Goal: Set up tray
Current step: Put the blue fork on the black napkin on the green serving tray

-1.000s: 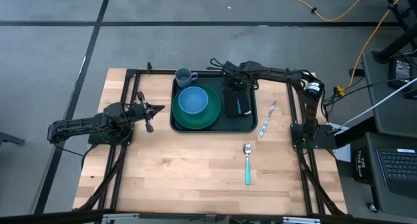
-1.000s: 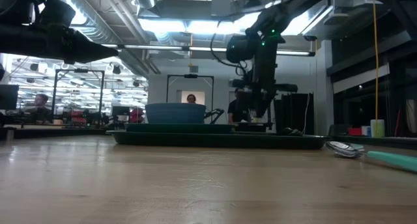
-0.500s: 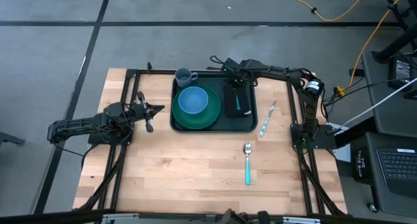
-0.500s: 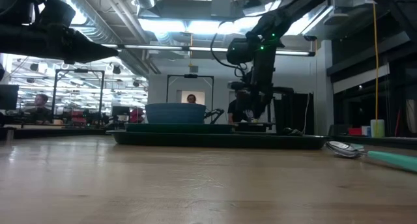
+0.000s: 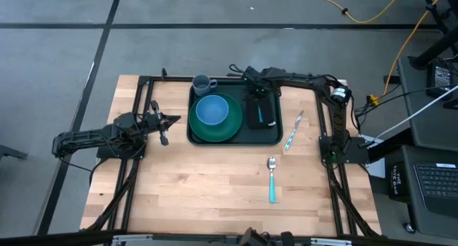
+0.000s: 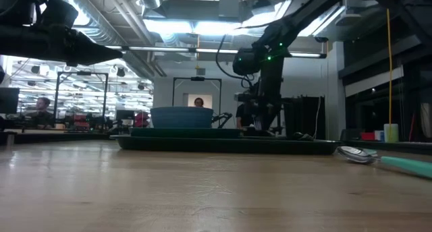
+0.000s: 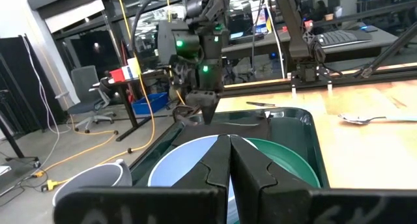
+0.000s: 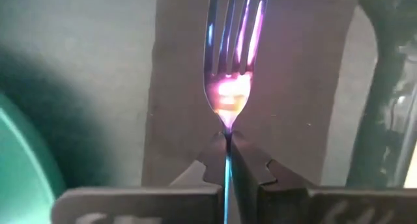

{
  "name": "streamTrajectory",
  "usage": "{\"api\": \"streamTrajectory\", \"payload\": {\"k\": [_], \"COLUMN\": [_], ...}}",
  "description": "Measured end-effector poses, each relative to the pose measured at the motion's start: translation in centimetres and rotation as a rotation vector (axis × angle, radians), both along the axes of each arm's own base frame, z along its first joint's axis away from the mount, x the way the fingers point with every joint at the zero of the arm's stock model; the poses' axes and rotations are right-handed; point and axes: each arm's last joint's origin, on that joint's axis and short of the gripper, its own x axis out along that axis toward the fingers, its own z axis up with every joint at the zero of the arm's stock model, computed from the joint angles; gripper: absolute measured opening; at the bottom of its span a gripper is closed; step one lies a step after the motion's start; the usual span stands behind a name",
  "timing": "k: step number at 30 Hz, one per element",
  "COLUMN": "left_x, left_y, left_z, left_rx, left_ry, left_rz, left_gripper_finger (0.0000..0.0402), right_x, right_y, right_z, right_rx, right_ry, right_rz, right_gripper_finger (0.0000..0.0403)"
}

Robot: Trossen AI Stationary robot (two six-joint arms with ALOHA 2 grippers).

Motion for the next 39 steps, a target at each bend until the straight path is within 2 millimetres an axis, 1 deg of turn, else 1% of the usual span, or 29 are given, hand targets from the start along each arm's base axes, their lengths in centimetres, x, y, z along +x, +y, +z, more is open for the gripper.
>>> {"api": "streamTrajectory", "payload": {"k": [4,11,20,34,39], "left_x": [0.0,0.0,0.0,0.0,0.0], "left_y": [0.0,0.0,0.0,0.0,0.0], "left_z": [0.0,0.0,0.0,0.0,0.0], "left_rx": [0.0,0.0,0.0,0.0,0.0], "left_ry": [0.0,0.0,0.0,0.0,0.0], "left_rz": [0.0,0.0,0.0,0.0,0.0], "left_gripper_finger": [0.0004,0.0004,0.0004,0.0004,0.0004], "right_x": [0.0,-0.4,-0.8,-0.8,-0.5], "right_y": [-0.3,-0.8,-0.7,-0.8,-0.8], "right_z": [-0.7,-0.8,-0.9,-0.8,-1.9], "right_rx": [0.019,0.085,0.109,0.076,0.076], "right_ry": [0.008,-0.026,0.006,0.018,0.046], "right_rz": [-0.001,-0.008,-0.016,-0.049,-0.043], "right_gripper_finger": [0.0012,0.0012,0.0012,0.0012,0.0012]}}
